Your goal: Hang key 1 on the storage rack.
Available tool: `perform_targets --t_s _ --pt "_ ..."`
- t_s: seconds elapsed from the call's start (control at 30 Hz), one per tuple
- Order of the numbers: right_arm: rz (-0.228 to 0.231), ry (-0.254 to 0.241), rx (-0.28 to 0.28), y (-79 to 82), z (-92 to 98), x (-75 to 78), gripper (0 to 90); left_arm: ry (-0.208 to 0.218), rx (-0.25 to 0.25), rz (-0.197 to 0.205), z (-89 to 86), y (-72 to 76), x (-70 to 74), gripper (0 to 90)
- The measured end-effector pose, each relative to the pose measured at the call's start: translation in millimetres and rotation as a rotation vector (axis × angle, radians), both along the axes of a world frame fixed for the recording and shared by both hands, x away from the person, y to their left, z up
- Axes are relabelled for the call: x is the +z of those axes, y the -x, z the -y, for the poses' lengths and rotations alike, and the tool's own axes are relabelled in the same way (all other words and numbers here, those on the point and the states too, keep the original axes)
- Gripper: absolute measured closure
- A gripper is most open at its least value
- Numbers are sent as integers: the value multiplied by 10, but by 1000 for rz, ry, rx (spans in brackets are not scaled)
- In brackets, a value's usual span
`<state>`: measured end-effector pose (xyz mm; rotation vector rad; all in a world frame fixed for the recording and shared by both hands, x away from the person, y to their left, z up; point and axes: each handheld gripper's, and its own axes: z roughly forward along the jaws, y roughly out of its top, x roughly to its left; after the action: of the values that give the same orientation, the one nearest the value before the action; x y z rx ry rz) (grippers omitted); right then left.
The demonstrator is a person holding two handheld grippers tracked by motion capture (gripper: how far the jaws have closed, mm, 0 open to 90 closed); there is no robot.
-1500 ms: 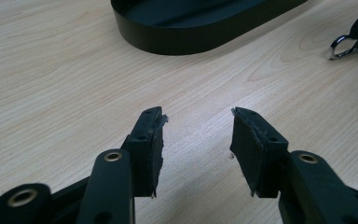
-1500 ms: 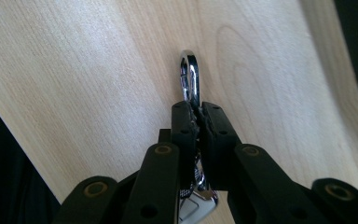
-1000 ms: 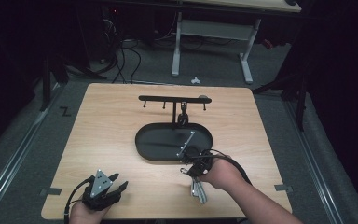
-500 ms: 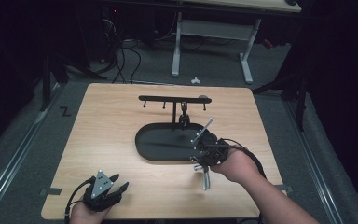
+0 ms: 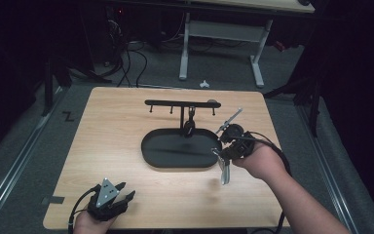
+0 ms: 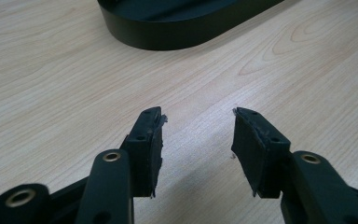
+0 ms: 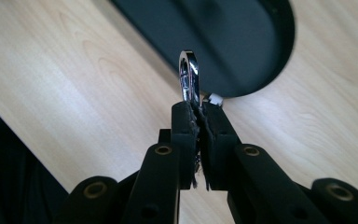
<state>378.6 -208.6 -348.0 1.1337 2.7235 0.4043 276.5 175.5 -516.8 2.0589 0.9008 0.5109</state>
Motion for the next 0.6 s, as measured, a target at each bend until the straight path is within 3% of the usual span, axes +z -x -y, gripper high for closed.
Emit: perform_targets --t_s 0.27,0.6 --pt "28 -3 -36 -113 119 190 847 -1 -2 -5 -6 0 -1 529" --pt "36 -3 -64 -172 162 284 847 1 -4 -8 -6 -2 -8 529"
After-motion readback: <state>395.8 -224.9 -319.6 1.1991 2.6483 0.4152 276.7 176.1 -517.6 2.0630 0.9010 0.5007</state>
